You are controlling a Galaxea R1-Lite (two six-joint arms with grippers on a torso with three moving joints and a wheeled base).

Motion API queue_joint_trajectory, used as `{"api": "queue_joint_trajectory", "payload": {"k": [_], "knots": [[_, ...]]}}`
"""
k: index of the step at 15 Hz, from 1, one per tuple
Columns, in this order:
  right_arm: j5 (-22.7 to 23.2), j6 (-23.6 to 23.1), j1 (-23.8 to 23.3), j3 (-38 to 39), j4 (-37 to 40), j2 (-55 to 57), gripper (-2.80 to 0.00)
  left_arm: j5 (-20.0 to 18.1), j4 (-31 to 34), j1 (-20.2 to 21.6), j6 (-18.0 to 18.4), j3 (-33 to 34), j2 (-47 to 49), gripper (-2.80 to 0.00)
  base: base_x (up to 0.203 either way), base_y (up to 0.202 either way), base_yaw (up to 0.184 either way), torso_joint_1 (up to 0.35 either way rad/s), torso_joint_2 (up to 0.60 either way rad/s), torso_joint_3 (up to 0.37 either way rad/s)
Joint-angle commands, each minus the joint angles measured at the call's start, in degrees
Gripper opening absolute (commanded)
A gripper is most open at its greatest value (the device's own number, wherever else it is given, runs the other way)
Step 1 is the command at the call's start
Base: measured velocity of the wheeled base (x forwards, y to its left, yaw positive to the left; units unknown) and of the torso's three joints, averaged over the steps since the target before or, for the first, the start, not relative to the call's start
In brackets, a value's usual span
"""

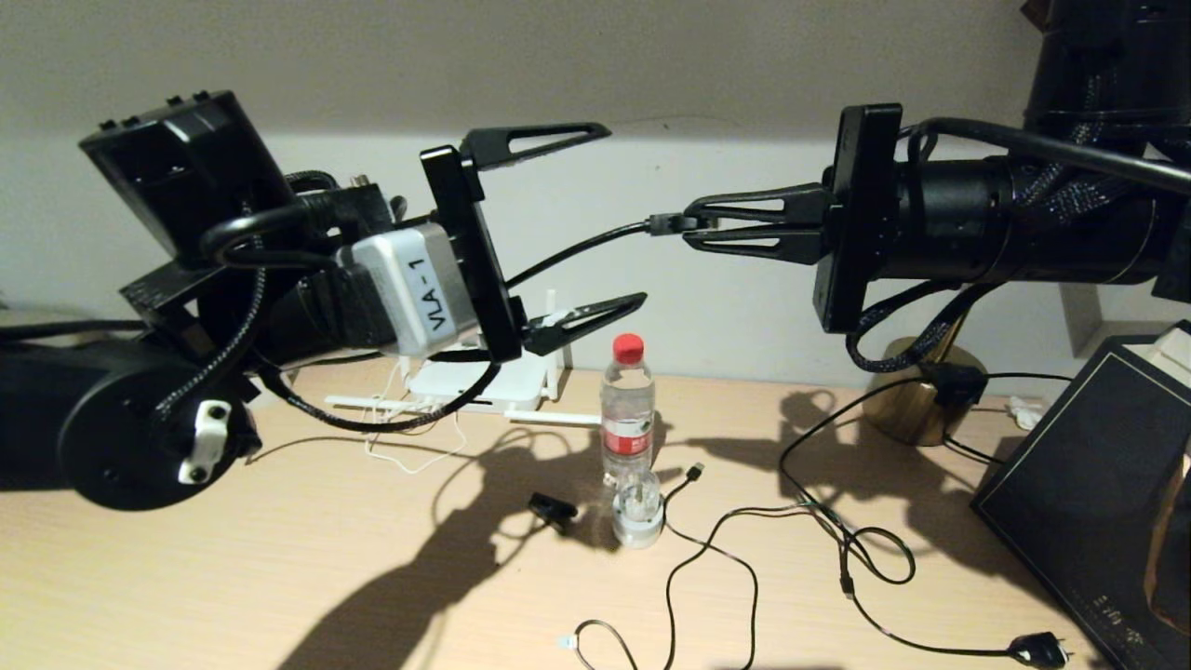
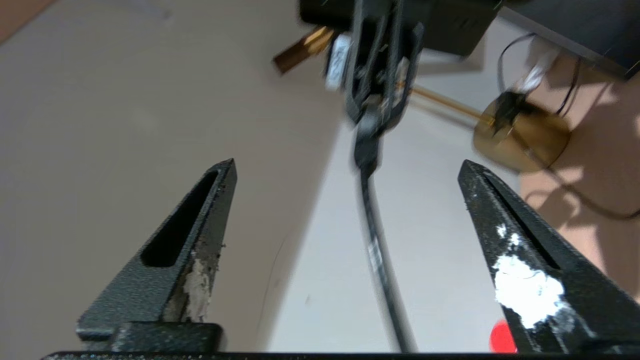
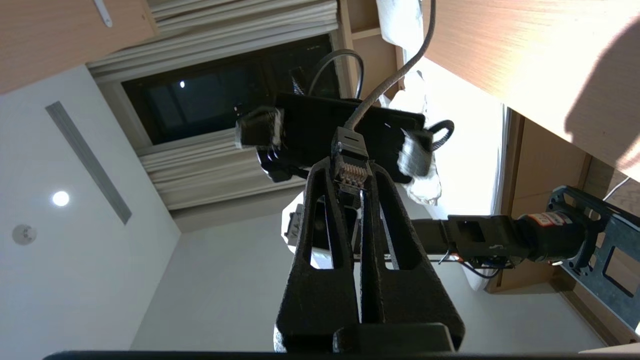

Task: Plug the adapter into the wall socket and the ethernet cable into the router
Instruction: Align cable and router interface

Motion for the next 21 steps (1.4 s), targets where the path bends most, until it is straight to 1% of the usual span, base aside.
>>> {"api": "queue_joint_trajectory", "payload": {"k": [1,6,18,19,21], "knots": [[0.27,0.48,0.03,0.09,-0.09,-0.39,-2.8,-0.27,-0.29,-1.22,0.35,-0.17,0.37,0.0,0.0,0.0,0.0,0.0,0.0,0.0],[0.27,0.04,0.11,1.05,-0.09,-0.39,-2.8,-0.27,-0.2,-1.84,0.35,-0.09,0.72,0.0,0.0,0.0,0.0,0.0,0.0,0.0],[0.27,-0.04,0.37,1.4,-0.09,-0.3,-2.8,-0.18,0.23,-1.88,0.17,-0.09,1.55,0.0,0.0,0.0,0.0,0.0,0.0,0.0],[0.27,-0.04,0.46,1.47,-0.09,-0.3,-2.8,-0.18,0.23,-2.25,0.09,-0.16,1.69,-2.8,0.0,0.0,0.0,0.0,0.0,0.0],[0.27,-0.04,0.46,1.49,-0.09,-0.3,-2.8,-0.18,0.23,-3.22,0.0,-0.17,1.78,-2.8,0.0,0.0,0.0,0.0,0.0,0.0]]}}
